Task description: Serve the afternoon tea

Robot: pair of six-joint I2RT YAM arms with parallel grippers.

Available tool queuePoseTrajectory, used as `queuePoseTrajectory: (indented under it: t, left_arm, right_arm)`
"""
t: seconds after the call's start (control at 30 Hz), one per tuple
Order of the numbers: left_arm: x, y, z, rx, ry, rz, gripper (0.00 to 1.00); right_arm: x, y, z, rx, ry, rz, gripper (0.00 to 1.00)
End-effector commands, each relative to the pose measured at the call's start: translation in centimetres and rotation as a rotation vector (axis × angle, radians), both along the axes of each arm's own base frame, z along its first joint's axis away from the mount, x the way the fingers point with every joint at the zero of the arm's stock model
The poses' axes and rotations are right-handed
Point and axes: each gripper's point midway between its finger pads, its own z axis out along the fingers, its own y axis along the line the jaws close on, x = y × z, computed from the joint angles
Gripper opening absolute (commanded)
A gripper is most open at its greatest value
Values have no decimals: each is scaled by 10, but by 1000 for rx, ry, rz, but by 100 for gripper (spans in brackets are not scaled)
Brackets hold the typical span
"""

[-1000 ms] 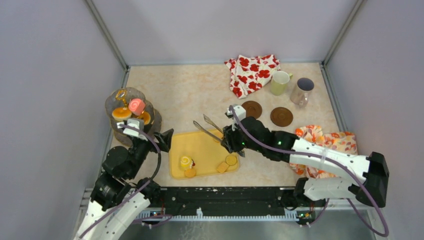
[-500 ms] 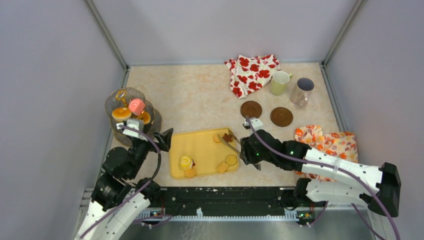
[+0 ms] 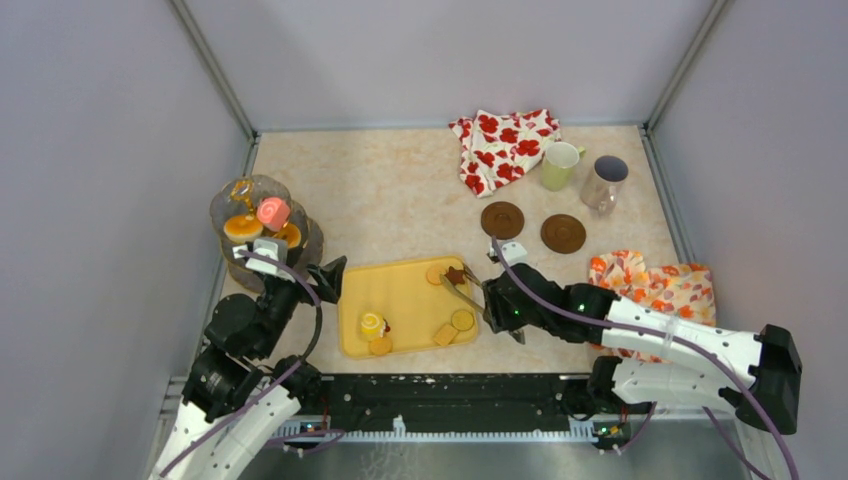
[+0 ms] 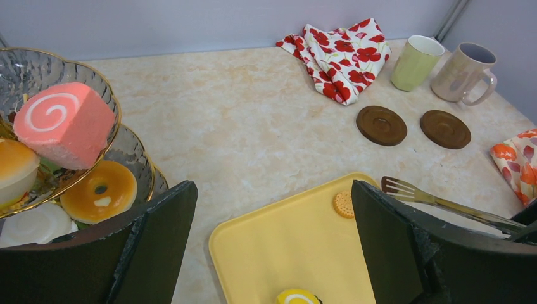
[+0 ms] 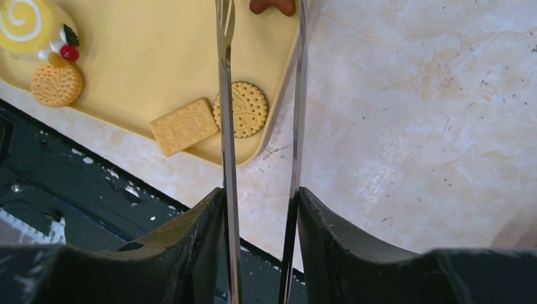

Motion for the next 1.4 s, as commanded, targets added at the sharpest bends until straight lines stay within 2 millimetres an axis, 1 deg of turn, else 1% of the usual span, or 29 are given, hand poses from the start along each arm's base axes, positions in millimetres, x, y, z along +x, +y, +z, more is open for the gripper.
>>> queuePoseTrajectory:
  t: [0.0, 0.27, 0.53, 0.73, 1.0, 1.17, 1.37]
  left_arm:
    - [3, 1, 13, -13, -46, 10, 99]
    - [4, 0, 12, -10, -42, 9, 99]
    - [5, -1, 12, -10, -42, 6, 99]
    - [4, -1, 13, -10, -43, 4, 99]
    - [3, 0, 13, -14, -44, 6, 99]
    - [3, 0, 13, -16, -43, 5, 99]
    - [3, 0, 14, -19, -43, 8, 99]
  right_arm:
    - [5, 3, 4, 38, -15, -18, 44]
    - [4, 6, -5, 38, -1, -6, 44]
    - [3, 13, -11, 49, 12, 17, 44]
    - [5, 8, -10, 32, -2, 12, 42]
    - [6, 1, -16, 15, -17, -6, 36]
    - [6, 3, -13, 38, -18, -10, 34]
    - [6, 6, -3, 65, -26, -5, 34]
